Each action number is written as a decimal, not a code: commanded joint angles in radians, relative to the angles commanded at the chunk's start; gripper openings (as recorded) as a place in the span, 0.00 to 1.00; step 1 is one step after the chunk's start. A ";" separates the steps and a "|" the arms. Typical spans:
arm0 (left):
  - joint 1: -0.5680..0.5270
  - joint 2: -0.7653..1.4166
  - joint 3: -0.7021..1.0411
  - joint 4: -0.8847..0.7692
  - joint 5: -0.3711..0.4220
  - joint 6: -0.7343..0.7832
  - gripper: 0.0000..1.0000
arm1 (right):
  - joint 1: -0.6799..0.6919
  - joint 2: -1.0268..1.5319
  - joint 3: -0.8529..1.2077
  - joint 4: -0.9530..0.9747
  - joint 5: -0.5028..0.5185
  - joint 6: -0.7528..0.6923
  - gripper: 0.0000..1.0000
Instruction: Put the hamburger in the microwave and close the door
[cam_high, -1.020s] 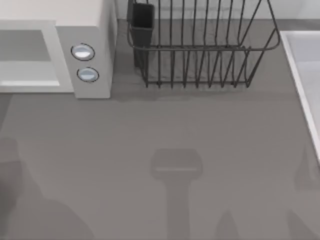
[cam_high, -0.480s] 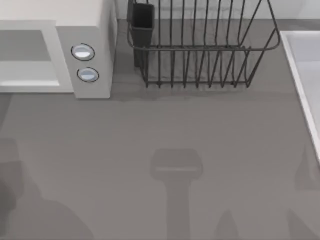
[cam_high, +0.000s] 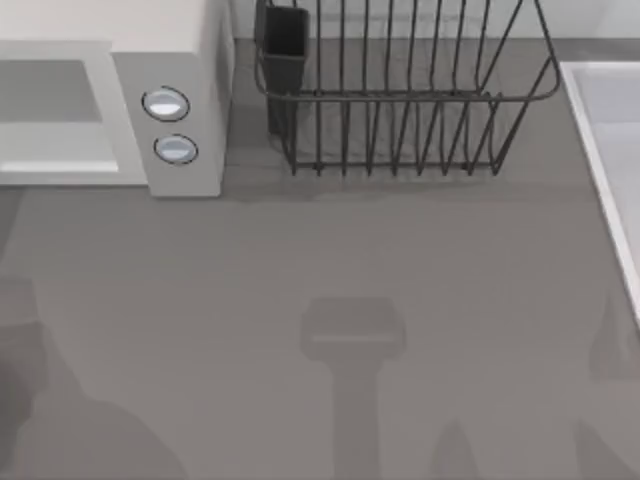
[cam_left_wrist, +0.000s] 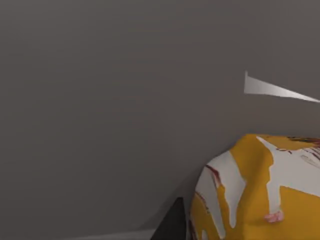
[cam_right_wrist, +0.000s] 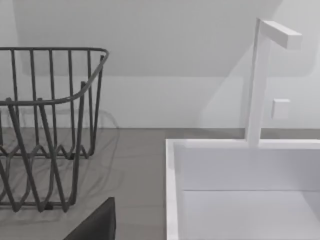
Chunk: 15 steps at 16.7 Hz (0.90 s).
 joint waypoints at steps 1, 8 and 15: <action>0.000 0.000 0.000 0.000 0.000 0.000 0.00 | 0.000 0.000 0.000 0.000 0.000 0.000 1.00; -0.006 -0.067 0.029 -0.090 0.006 -0.027 0.00 | 0.000 0.000 0.000 0.000 0.000 0.000 1.00; -0.008 -0.154 0.184 -0.353 0.004 -0.023 0.00 | 0.000 0.000 0.000 0.000 0.000 0.000 1.00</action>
